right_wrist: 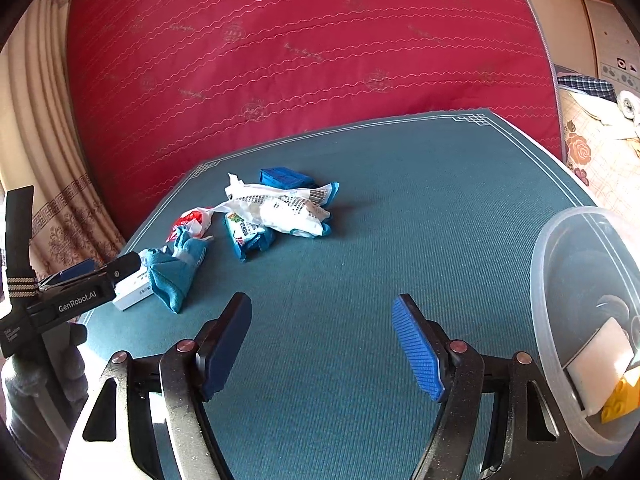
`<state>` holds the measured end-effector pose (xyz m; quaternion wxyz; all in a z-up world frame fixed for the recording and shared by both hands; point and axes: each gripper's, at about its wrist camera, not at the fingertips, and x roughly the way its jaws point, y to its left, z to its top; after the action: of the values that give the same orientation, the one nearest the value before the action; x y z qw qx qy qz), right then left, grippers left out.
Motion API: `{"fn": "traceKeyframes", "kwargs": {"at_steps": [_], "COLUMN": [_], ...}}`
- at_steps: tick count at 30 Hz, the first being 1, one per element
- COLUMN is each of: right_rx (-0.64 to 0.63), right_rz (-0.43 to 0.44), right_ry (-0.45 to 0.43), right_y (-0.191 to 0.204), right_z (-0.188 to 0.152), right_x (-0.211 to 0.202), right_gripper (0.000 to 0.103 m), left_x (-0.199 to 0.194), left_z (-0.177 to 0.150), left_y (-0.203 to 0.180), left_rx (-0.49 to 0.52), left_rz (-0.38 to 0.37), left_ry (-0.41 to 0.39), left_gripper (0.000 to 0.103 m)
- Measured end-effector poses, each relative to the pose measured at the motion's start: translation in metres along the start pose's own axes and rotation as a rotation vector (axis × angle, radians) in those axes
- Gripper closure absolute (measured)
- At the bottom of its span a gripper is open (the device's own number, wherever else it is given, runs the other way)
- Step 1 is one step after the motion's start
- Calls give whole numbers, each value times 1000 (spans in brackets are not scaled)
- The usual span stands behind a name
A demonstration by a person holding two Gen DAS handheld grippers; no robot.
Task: Organize objects
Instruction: 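Move both grippers back over the table toward the remaining items, then grasp the white medicine box with the left gripper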
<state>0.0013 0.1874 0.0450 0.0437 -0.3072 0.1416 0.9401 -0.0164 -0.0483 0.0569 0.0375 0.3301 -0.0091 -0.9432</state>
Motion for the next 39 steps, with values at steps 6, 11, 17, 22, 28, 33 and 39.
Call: {"fn": "traceKeyframes", "kwargs": {"at_steps": [6,11,17,22,28,33,39], "right_rx": [-19,-42,-53,-60,-59,-55,-64], "right_rz": [23,42,57,67,69,62,65], "right_ry": [27,40,64,80,84,90,94], "right_y": [11,23,33,39,41,38,41], "right_z": [-3,-4,-9,-12,-13,-13,-13], "right_x": [8,12,19,24,26,28,30], "right_gripper": [29,29,29,29,29,29,29], "left_x": [9,26,37,51,71,75,76], "left_z": [1,-1,-5,-1,8,10,2], "left_y": [27,41,51,52,49,43,33], "left_rx": [-15,44,115,173,202,207,245], "left_rz": [32,61,-4,-93,-174,-224,-234], "left_ry": [9,40,60,82,126,137,165], "left_gripper": [0,0,0,0,0,0,0]}}
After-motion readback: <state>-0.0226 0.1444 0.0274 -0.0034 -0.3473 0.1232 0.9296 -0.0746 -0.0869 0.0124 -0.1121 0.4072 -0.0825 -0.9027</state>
